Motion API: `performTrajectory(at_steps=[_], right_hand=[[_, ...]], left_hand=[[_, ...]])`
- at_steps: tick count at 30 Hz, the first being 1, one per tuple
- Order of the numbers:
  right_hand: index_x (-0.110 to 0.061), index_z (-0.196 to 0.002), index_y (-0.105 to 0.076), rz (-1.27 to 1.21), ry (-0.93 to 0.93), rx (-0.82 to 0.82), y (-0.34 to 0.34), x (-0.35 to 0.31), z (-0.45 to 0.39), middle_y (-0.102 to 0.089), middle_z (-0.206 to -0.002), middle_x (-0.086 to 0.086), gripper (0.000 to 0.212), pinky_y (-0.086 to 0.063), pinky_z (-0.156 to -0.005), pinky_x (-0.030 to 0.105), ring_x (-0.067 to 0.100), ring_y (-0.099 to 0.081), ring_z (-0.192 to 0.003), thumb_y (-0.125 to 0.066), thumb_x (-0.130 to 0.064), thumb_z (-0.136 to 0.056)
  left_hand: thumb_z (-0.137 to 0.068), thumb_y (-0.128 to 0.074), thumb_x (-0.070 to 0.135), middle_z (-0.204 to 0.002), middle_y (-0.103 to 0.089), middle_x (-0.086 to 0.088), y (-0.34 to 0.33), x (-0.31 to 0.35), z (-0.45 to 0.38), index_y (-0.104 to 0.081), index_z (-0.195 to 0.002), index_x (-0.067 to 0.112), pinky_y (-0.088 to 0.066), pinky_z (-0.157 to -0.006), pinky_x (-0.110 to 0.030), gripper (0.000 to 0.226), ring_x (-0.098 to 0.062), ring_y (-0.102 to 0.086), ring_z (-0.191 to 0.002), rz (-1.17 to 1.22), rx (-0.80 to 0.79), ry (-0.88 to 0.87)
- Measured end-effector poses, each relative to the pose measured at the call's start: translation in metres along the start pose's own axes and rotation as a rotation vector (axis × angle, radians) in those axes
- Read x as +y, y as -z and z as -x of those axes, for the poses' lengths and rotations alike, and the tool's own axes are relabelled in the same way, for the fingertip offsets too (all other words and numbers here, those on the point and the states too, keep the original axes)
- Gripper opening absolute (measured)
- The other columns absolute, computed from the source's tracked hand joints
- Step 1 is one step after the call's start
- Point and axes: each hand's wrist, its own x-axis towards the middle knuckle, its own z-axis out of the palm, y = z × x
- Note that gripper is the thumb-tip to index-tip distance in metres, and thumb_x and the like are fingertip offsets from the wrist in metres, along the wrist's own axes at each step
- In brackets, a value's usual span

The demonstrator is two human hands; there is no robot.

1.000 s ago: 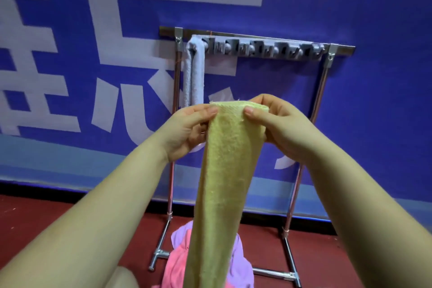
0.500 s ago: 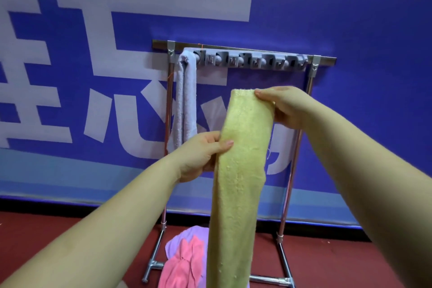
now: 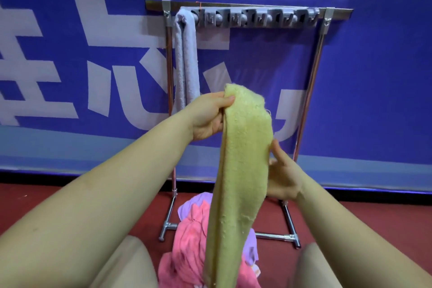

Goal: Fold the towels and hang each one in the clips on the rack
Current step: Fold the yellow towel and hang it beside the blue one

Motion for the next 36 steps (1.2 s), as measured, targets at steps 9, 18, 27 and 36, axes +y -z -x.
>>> performTrajectory(at_steps=[9, 18, 27, 36], right_hand=[[-0.005, -0.105, -0.063, 0.18, 0.016, 0.255, -0.04, -0.033, 0.007, -0.074, -0.091, 0.009, 0.03, -0.06, -0.071, 0.033, 0.019, -0.072, -0.079, -0.061, -0.009, -0.075], [0.003, -0.097, -0.058, 0.038, -0.075, 0.566, -0.036, -0.079, -0.02, -0.069, -0.087, 0.019, 0.017, -0.057, -0.061, 0.045, 0.029, -0.07, -0.073, -0.043, -0.002, -0.093], [0.015, -0.096, -0.053, -0.173, -0.076, 0.669, 0.0, -0.077, -0.009, -0.066, -0.084, 0.027, 0.034, -0.057, -0.065, 0.044, 0.035, -0.07, -0.084, -0.046, -0.019, -0.096], [-0.005, -0.091, -0.069, -0.261, -0.239, 0.46, 0.034, 0.009, -0.006, -0.071, -0.087, 0.013, 0.061, -0.057, -0.068, 0.037, 0.027, -0.07, -0.074, -0.045, -0.061, -0.084]], left_hand=[[-0.1, -0.036, 0.018, -0.11, -0.063, -0.014, 0.036, -0.018, -0.013, -0.042, -0.134, -0.001, -0.053, -0.072, -0.031, 0.039, -0.022, -0.063, -0.094, 0.097, 0.292, 0.111], [-0.087, -0.031, 0.066, -0.069, -0.072, -0.004, 0.027, -0.113, 0.004, -0.07, -0.082, 0.013, -0.047, -0.07, -0.033, 0.066, -0.017, -0.068, -0.062, 0.082, 0.074, 0.339], [-0.094, -0.051, 0.013, -0.094, -0.065, -0.016, 0.019, -0.146, 0.012, -0.062, -0.095, 0.004, -0.051, -0.087, -0.038, 0.014, -0.025, -0.062, -0.085, -0.152, 0.021, 0.177], [-0.098, -0.039, 0.007, -0.094, -0.066, -0.013, 0.024, -0.112, -0.015, -0.06, -0.097, -0.001, -0.052, -0.079, -0.028, 0.022, -0.019, -0.064, -0.082, -0.117, 0.149, 0.18]])
